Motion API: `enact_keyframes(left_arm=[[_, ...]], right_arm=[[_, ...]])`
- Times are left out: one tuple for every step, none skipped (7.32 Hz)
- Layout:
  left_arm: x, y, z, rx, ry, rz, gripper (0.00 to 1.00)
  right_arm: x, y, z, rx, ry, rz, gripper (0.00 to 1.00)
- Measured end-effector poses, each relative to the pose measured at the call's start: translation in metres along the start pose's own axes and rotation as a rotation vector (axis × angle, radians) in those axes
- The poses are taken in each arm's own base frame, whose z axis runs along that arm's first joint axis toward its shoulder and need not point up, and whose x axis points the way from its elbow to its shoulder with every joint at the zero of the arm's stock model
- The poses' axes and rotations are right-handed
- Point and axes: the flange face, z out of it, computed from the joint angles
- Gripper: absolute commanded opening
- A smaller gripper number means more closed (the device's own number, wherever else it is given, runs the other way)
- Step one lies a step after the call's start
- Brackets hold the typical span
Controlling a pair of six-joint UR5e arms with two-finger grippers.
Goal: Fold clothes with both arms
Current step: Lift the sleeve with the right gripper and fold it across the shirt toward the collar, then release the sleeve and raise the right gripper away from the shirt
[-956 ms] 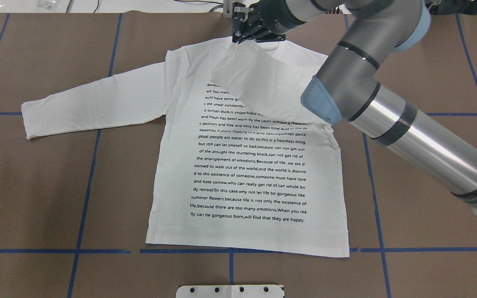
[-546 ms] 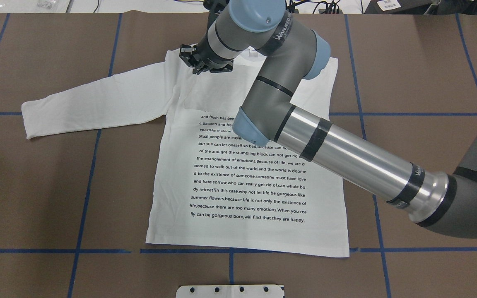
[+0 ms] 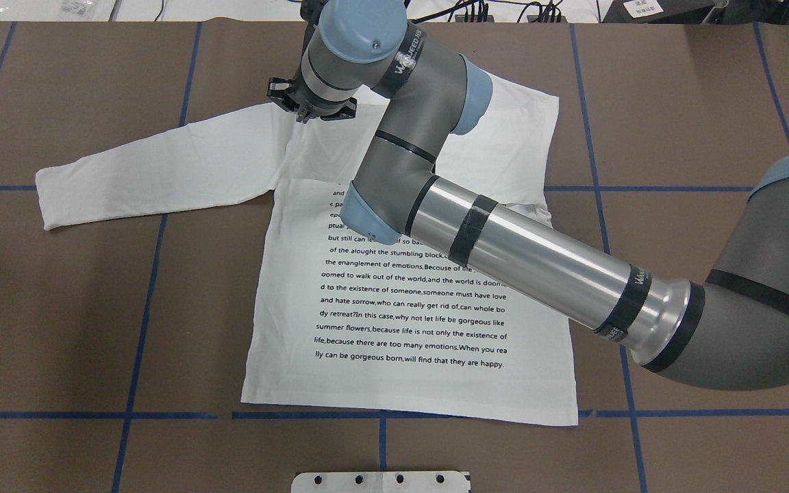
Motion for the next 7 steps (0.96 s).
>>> enact_keyframes(left_arm=[[-0.002,-0.004,0.003,-0.003,0.000,-0.003,1.00],[-0.003,-0.006,0.004,-0.005,-0.001,-0.004,1.00],[-0.004,-0.007,0.005,-0.005,-0.001,-0.005,1.00],[-0.004,-0.009,0.005,-0.004,-0.001,-0.009,1.00],[-0.002,-0.013,0.003,0.006,-0.001,-0.029,1.00],[0.008,-0.017,0.006,0.021,0.006,-0.067,1.00],[0.032,-0.022,0.020,0.031,0.028,-0.114,1.00]], right_arm=[[-0.003,0.005,0.011,0.040,0.003,-0.017,0.99],[-0.005,0.011,0.020,0.077,0.005,-0.027,0.99],[-0.008,0.014,0.022,0.095,0.003,-0.031,0.99],[-0.012,0.015,0.022,0.104,-0.002,-0.032,0.99],[-0.015,0.014,0.020,0.107,-0.006,-0.025,0.99],[-0.015,0.014,0.017,0.106,-0.003,-0.011,0.99],[-0.010,0.013,0.010,0.092,0.022,0.004,0.99]])
